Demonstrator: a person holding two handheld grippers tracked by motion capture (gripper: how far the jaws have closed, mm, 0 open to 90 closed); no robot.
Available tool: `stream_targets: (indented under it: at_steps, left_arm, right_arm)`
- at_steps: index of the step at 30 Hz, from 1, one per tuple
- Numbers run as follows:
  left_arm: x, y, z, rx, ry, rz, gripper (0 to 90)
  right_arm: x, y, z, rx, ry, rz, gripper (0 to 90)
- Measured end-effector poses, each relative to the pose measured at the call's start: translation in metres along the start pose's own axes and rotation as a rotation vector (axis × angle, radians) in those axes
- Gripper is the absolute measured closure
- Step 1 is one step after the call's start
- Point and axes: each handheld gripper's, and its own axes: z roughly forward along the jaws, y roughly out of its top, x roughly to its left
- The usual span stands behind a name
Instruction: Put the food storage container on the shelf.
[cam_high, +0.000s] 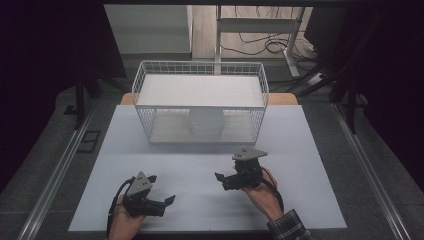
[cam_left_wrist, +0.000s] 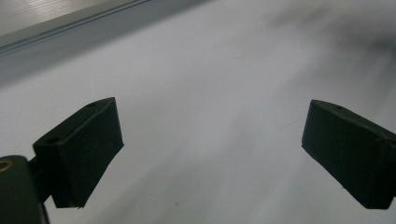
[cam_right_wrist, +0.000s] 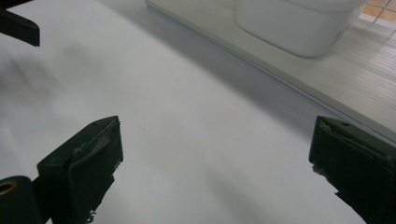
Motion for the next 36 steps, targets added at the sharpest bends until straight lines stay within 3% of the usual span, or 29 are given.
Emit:
stream_targets:
  at_steps: [11,19,26,36]
  left_arm:
    - [0.005,-0.001,-0.006,-0.002,-0.005,-0.02,4.2]
    - [0.007,-0.005,-0.016,0.014,0.011,-0.017,3.3]
    - [0.006,-0.008,-0.026,0.03,0.04,0.009,2.7]
    - [0.008,-0.015,-0.039,0.032,0.055,-0.009,1.5]
  right_arm:
    - [0.004,-0.016,-0.015,0.011,-0.004,0.005,0.0]
    - [0.003,-0.028,-0.032,0.011,-0.01,0.025,0.0]
    - [0.001,-0.037,-0.048,0.01,-0.029,0.035,0.0]
    - [0.002,-0.046,-0.067,0.001,-0.057,0.043,0.0]
